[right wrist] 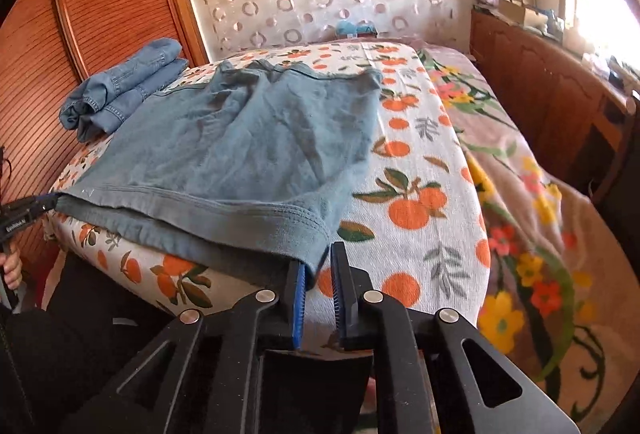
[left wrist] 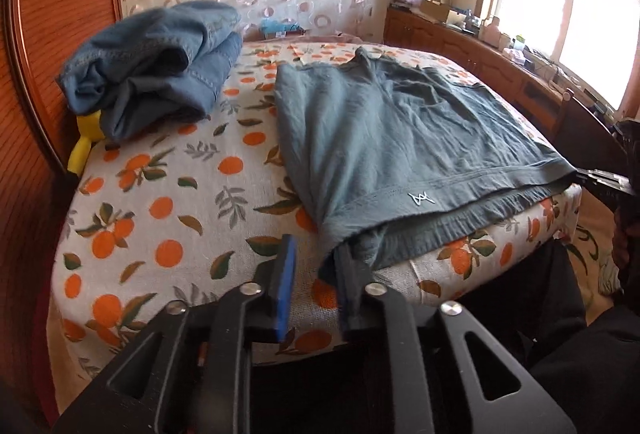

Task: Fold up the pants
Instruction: 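Open the right gripper off the waistband while the left gripper holds the hem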

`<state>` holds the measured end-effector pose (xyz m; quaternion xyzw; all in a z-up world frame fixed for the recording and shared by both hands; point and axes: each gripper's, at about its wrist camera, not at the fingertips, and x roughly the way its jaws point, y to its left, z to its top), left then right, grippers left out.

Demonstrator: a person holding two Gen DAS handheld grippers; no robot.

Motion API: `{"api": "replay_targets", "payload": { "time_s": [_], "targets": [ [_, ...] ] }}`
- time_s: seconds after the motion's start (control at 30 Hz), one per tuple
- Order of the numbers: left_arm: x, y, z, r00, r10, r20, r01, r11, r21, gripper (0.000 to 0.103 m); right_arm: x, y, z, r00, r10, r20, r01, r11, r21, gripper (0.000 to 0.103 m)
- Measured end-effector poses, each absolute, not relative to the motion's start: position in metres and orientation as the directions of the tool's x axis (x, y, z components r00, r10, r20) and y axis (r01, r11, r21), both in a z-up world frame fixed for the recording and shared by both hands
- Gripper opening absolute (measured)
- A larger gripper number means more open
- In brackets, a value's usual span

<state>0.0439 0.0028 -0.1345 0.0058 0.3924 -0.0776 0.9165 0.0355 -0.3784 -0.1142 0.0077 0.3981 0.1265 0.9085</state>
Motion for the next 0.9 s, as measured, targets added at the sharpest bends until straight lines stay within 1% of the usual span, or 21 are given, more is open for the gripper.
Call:
{"api": "replay_targets", "payload": {
  "time_s": [0.07,0.2,0.27,0.33,0.47,0.6,0.67,0.83,0.9],
  "targets": [
    [0.042,-0.001,-0.132,0.682,-0.136,-0.718,0.163,0.986,-0.031,0.024,0.032,-0.370,-0.109,0.660,0.229,-0.715,-0.235,0.968,0.092,0.020],
    [0.044,-0.008,-0.131,0.677,-0.136,-0.723,0.183,0.983,-0.014,0.025,0.027,-0.357,-0.105,0.668,0.224,-0.709,-0.266,0.962,0.054,0.028],
    [0.045,-0.010,-0.130,0.681,-0.141,-0.719,0.190,0.982,-0.014,0.025,0.025,-0.353,-0.104,0.672,0.221,-0.706,-0.278,0.960,0.036,0.037],
    [0.048,-0.014,-0.131,0.680,-0.137,-0.720,0.199,0.980,0.002,0.025,0.024,-0.348,-0.103,0.678,0.209,-0.705,-0.291,0.957,0.003,0.039],
    [0.055,-0.015,-0.135,0.677,-0.112,-0.728,0.190,0.981,0.026,0.025,0.030,-0.343,-0.104,0.688,0.186,-0.701,-0.296,0.955,-0.037,0.041],
    [0.060,-0.016,-0.132,0.687,-0.127,-0.716,0.199,0.980,0.018,0.024,0.034,-0.335,-0.106,0.685,0.171,-0.708,-0.316,0.946,-0.078,0.041],
    [0.060,-0.018,-0.131,0.689,-0.135,-0.713,0.205,0.979,0.013,0.024,0.035,-0.332,-0.106,0.676,0.192,-0.712,-0.337,0.939,-0.067,0.041],
    [0.063,-0.022,-0.129,0.690,-0.157,-0.707,0.224,0.975,0.003,0.012,0.034,-0.322,-0.105,0.641,0.279,-0.715,-0.407,0.914,-0.008,0.041],
    [0.066,-0.022,-0.130,0.685,-0.164,-0.710,0.223,0.975,-0.009,0.008,0.038,-0.319,-0.107,0.625,0.305,-0.718,-0.425,0.905,0.014,0.041]
  ]
}}
